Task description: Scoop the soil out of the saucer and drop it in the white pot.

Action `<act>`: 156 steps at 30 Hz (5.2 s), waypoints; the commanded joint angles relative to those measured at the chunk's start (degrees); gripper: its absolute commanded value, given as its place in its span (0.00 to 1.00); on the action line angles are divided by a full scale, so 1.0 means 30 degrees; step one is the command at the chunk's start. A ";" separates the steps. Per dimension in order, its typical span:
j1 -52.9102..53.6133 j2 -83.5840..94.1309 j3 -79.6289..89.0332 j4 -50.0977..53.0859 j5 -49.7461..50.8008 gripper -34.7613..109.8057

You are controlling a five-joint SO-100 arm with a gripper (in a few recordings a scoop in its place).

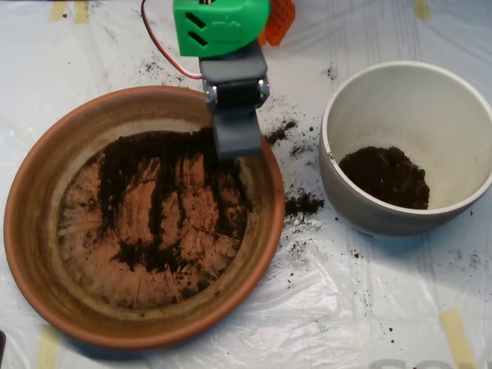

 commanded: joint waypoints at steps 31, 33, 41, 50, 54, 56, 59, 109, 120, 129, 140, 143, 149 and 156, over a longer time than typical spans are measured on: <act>-1.0430 -0.6592 -1.9512 0.7705 0.0381 0.46; -1.0166 -0.6709 -1.9512 0.7852 0.0352 0.49; -0.9727 -0.6475 -1.9336 0.8467 0.0293 0.47; -0.8232 -0.5068 -1.9395 0.8232 0.1582 0.50; -0.5742 -0.4424 -1.9746 0.8320 0.2607 0.51; -0.4189 -0.4453 -1.9600 0.8437 0.3018 0.52; -0.2080 -0.4307 -1.8135 0.8027 0.3369 0.53; 0.7295 -1.2422 -0.7822 0.1377 -0.1729 0.65; 0.7148 -1.1777 -0.5918 0.1934 -0.2168 0.64; 0.7910 -1.2158 -0.3838 -0.2197 -0.3955 0.64; 0.7383 -1.3916 -0.7031 -0.1143 -0.3691 0.63; 0.6973 -1.3916 -0.7061 -0.0938 -0.3633 0.63; 0.6328 -1.4150 -0.7383 0.0293 -0.3662 0.63; 0.6152 -1.5205 -0.9639 0.2021 -0.3135 0.64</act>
